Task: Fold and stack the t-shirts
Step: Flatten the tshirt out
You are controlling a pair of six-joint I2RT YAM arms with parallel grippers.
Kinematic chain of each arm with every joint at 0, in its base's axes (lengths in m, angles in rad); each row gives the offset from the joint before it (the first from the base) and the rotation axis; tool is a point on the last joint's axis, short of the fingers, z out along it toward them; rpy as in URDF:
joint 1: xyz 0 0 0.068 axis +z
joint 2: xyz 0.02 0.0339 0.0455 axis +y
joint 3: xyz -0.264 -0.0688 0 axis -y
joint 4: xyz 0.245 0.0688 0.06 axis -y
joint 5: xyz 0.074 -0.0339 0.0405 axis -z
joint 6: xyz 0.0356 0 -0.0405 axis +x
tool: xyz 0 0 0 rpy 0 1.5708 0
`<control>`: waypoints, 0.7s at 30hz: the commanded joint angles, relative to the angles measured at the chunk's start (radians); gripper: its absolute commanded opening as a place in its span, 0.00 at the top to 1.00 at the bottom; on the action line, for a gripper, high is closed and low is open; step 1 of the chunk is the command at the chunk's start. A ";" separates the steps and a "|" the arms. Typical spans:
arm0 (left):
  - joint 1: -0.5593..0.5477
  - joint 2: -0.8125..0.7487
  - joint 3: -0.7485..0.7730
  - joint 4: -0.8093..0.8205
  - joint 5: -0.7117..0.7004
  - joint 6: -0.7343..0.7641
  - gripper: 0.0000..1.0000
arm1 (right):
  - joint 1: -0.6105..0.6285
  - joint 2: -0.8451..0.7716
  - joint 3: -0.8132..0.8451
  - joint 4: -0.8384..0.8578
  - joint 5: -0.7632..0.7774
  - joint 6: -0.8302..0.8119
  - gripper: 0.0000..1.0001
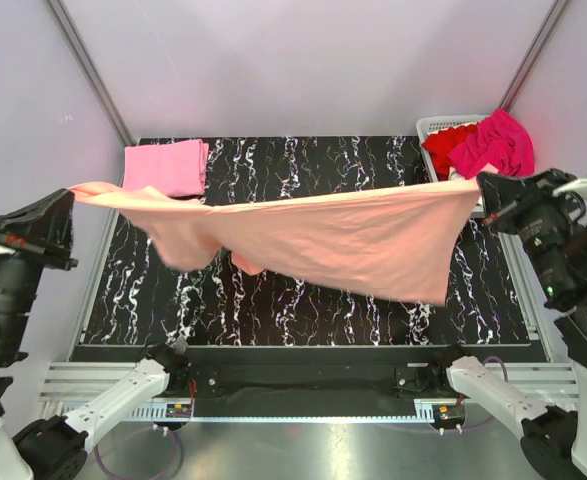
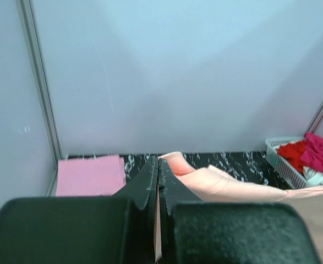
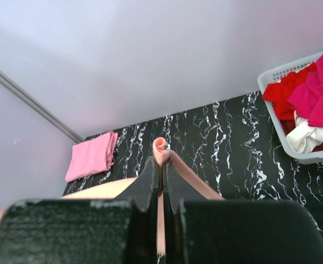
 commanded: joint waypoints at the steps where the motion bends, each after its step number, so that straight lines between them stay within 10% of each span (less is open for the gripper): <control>1: 0.006 -0.015 0.060 0.102 0.056 0.107 1.00 | 0.002 -0.073 -0.027 0.140 0.032 -0.004 1.00; 9: 0.006 0.035 0.074 0.210 0.105 0.231 0.99 | 0.002 -0.052 -0.020 0.251 0.164 -0.103 1.00; 18: 0.016 0.382 0.119 0.282 0.055 0.281 1.00 | -0.047 0.408 0.072 0.233 0.279 -0.144 1.00; 21: 0.198 0.582 0.158 0.275 0.155 0.208 1.00 | -0.191 0.673 0.111 0.217 0.140 -0.018 1.00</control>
